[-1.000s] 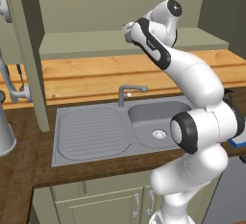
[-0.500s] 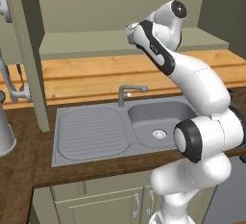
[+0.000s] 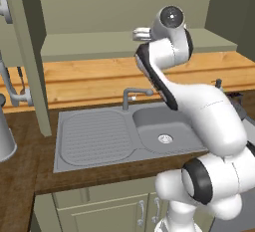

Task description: Pick the kettle from the counter and place it on the tray. Then pick the mug from the cabinet and place it on the tray. Then close the cabinet doors.

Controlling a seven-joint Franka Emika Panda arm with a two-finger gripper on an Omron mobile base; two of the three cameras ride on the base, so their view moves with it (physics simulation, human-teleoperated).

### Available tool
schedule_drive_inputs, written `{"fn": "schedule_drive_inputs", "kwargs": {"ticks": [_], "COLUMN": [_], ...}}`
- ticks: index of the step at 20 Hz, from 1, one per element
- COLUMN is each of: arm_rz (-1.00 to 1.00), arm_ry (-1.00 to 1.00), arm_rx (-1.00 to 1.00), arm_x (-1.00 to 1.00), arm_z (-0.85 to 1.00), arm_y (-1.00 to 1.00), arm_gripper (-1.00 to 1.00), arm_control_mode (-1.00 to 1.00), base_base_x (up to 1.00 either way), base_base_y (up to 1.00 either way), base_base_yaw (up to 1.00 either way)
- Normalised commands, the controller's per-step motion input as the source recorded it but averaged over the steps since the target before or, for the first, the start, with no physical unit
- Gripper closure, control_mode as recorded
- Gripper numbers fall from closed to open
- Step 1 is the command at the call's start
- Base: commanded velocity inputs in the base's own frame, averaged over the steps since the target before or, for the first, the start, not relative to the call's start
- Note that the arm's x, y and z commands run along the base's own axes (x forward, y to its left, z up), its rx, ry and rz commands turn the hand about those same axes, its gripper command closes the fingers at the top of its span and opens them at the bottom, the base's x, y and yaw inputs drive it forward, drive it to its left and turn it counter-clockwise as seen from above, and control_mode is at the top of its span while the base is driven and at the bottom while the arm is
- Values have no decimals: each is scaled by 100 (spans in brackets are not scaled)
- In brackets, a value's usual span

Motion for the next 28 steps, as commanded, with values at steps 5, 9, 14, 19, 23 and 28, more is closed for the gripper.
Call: {"fn": "schedule_drive_inputs", "kwargs": {"ticks": [5, 9, 14, 19, 23, 28], "arm_rz": [-63, -54, -45, -31, -25, -32], "arm_ry": [2, 0, 0, 0, 9, 22], "arm_rx": [6, 0, 0, 0, -2, -2], "arm_x": [-77, -84, -88, -74, -55, -21], "arm_z": [11, 6, 0, -18, -43, -68], "arm_y": [0, 0, -17, -50, -71, -66], "arm_gripper": [100, 100, 100, 100, 100, 100], "arm_control_mode": [-100, -100, -100, -100, -100, -100], "base_base_x": [0, 0, 0, 0, 0, 0], "base_base_y": [0, 0, 0, 0, 0, 0], "base_base_yaw": [0, 0, 0, 0, 0, 0]}}
